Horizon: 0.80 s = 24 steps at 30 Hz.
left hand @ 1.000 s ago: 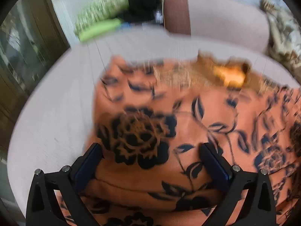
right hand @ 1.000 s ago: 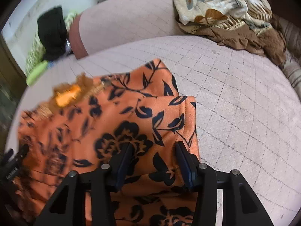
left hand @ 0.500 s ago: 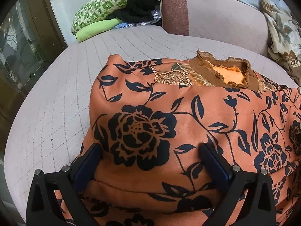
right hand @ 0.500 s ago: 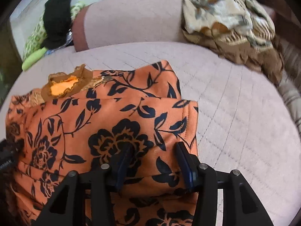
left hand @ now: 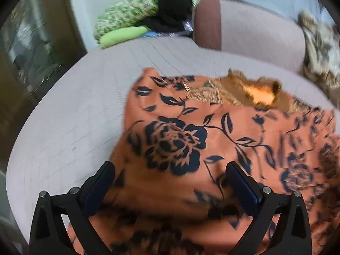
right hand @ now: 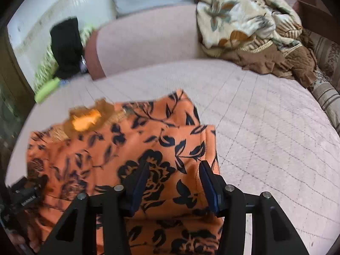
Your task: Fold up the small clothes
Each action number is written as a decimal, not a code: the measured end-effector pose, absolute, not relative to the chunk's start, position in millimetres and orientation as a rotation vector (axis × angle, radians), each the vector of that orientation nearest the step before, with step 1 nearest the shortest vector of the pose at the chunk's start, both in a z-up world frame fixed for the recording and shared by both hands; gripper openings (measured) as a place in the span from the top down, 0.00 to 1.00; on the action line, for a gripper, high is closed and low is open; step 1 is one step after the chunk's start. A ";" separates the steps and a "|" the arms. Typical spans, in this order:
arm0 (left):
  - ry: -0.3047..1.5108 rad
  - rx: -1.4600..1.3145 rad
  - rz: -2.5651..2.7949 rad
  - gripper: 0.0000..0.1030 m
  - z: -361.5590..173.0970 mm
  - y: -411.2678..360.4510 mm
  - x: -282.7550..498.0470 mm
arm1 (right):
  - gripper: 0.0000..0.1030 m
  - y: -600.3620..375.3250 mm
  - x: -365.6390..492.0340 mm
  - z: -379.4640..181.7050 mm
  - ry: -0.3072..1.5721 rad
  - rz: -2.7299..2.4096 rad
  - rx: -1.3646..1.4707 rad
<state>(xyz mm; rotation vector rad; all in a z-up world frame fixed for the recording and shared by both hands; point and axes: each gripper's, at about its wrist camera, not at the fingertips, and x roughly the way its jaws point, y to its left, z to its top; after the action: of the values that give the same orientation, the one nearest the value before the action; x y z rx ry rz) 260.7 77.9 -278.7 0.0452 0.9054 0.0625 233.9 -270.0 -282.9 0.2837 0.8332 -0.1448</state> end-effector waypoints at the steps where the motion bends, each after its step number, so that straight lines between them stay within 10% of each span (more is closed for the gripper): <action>1: 0.895 0.030 0.063 0.00 -270.5 81.8 250.2 | 0.45 -272.2 223.9 -275.2 0.802 -0.138 0.296; 5: 0.846 0.027 0.064 0.00 -245.3 94.7 199.4 | 0.31 -270.0 183.8 -254.1 0.720 -0.151 0.265; 24: 0.738 0.201 0.051 0.00 -160.0 92.3 59.0 | 0.25 -291.1 25.4 -223.0 0.593 -0.148 0.311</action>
<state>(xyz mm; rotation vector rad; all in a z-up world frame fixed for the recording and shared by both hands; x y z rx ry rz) 59.0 92.3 -160.0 0.2012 0.7384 0.0512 25.4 -291.1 -223.0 0.3106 0.5925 -0.1481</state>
